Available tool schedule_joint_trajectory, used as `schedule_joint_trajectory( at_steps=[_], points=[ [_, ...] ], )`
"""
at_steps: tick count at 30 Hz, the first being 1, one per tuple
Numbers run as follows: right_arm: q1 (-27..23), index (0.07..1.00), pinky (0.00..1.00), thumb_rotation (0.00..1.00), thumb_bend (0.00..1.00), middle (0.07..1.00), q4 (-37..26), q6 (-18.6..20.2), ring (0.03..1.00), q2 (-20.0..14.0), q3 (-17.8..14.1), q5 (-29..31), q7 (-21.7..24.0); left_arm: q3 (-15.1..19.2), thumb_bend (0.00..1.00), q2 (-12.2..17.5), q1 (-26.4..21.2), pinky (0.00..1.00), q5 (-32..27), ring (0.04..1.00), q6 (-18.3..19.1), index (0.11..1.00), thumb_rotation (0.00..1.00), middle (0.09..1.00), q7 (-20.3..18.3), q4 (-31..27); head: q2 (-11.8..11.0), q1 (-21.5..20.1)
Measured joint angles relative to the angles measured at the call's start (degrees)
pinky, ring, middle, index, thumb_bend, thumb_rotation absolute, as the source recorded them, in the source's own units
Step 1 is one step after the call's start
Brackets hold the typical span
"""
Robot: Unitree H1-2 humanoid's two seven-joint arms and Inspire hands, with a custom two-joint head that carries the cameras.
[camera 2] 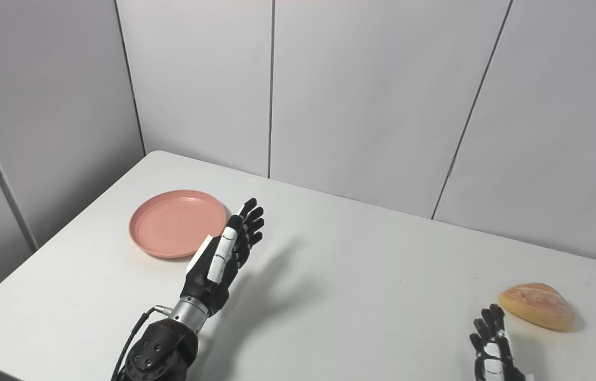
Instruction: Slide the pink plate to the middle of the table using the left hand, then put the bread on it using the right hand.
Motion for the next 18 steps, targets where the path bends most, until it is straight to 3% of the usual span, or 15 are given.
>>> schedule_joint_trajectory(
  at_steps=[7, 18],
  points=[
    [-0.5, 1.0, 1.0, 0.9, 0.68, 1.0, 0.7, -0.2, 1.0, -0.2, 0.0, 0.2, 0.1, 1.5, 0.68, 0.5, -1.2, 0.98, 0.6, 0.97, -0.5, 0.979, 1.0, 0.981, 2.0, 0.2, 0.0, 1.5],
    [-0.5, 1.0, 1.0, 0.89, 0.65, 1.0, 0.8, -0.7, 1.0, -0.2, -0.3, -0.2, 0.0, 5.9, 0.7, 5.5, -3.1, 1.0, 1.1, 1.0, -5.2, 1.0, 1.0, 1.0, 3.1, 5.2, 0.0, 3.0]
  ],
)
